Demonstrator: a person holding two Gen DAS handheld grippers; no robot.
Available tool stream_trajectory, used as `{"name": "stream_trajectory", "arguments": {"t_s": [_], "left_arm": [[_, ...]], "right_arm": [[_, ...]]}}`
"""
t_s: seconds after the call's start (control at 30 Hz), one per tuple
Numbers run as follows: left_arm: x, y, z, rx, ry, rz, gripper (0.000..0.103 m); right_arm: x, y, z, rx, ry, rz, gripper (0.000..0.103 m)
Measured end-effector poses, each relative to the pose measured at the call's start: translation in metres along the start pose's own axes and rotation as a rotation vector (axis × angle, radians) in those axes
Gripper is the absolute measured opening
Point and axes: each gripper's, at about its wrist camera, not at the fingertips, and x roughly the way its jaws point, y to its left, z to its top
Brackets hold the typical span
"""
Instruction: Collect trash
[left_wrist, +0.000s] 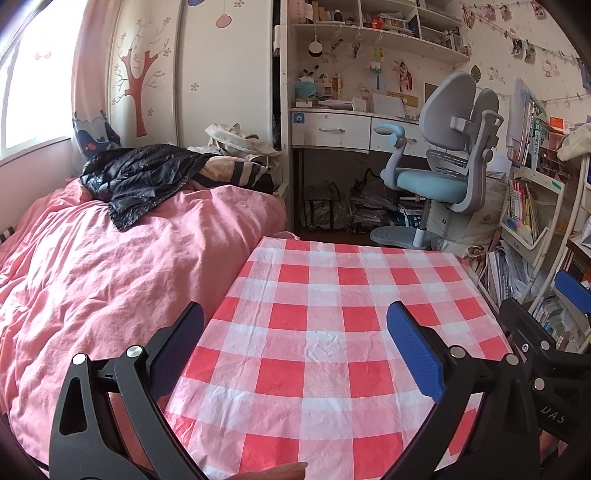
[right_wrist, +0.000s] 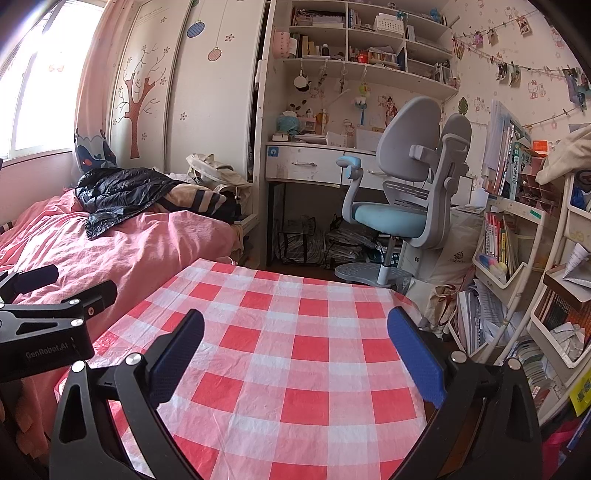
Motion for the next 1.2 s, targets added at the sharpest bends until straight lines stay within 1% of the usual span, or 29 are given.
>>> {"name": "stream_trajectory", "arguments": {"t_s": [0.57,0.73,0.93,1.2], "left_arm": [[0.001,-0.001,0.005,0.009,-0.019,0.044,0.096],[0.000,0.005,0.008,-0.004,-0.040,0.087,0.096],[0.005,0.011,0.011,-0.024,-0.039,0.096,0.096],[0.005,0.011,0.012,-0.023,-0.039,0.095,0.096]], "right_arm": [[0.001,-0.001,0.000,0.001,0.002,0.000,0.095],[0.002,0.000,0.001,0.004,0.003,0.000,0.095],[0.006,0.000,0.004,0.009,0.008,0.004,0.095],[0.013,-0.006,0.004,0.013,0.010,0.012,0.095]]}}
